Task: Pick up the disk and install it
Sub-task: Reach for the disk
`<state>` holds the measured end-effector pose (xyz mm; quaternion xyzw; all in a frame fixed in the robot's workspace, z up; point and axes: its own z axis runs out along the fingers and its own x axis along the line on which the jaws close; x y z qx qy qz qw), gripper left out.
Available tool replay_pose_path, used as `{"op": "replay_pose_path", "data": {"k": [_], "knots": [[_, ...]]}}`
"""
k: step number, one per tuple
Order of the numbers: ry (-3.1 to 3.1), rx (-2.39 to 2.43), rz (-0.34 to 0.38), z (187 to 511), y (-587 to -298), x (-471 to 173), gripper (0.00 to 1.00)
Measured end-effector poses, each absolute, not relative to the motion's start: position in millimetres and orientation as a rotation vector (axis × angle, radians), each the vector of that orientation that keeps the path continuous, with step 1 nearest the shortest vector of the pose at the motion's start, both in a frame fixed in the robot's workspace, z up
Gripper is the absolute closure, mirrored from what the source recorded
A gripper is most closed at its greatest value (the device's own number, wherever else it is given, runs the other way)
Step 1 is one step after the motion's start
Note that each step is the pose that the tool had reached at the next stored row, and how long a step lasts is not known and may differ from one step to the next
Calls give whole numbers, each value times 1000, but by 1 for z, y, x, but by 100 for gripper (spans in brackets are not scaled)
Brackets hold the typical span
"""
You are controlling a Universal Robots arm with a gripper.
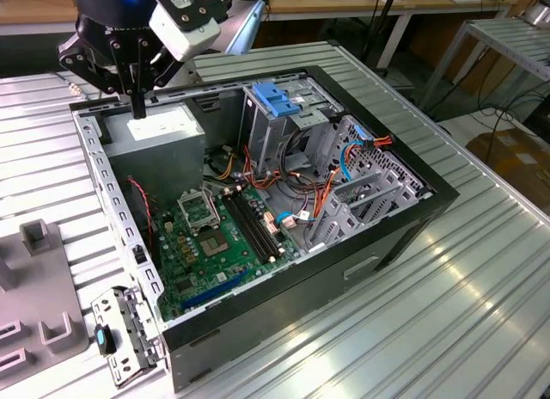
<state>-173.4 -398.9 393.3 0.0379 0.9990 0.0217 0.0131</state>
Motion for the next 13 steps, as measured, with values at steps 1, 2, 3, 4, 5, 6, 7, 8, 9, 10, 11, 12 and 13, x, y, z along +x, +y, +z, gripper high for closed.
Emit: {"op": "replay_pose_path", "data": {"k": [1, 2, 3, 4, 5, 6, 7, 8, 9, 10, 11, 12, 13], "knots": [[3113, 118, 68, 393, -399, -174, 89], [3112, 118, 68, 393, -399, -175, 89], [3112, 118, 68, 393, -399, -175, 89], [3113, 118, 68, 393, -399, -176, 89], [3112, 118, 68, 393, -399, -176, 89], [3112, 118, 68, 393, -399, -177, 89], [3113, 118, 68, 393, -399, -178, 89], [3113, 118, 68, 393, -399, -178, 89], [3113, 118, 68, 393, -399, -179, 89], [3112, 118, 68, 393, -399, -179, 89], [3113, 118, 68, 393, -399, -180, 89], [3113, 118, 68, 393, -399, -180, 89], [3113, 118, 68, 393, -399, -181, 89]]}}
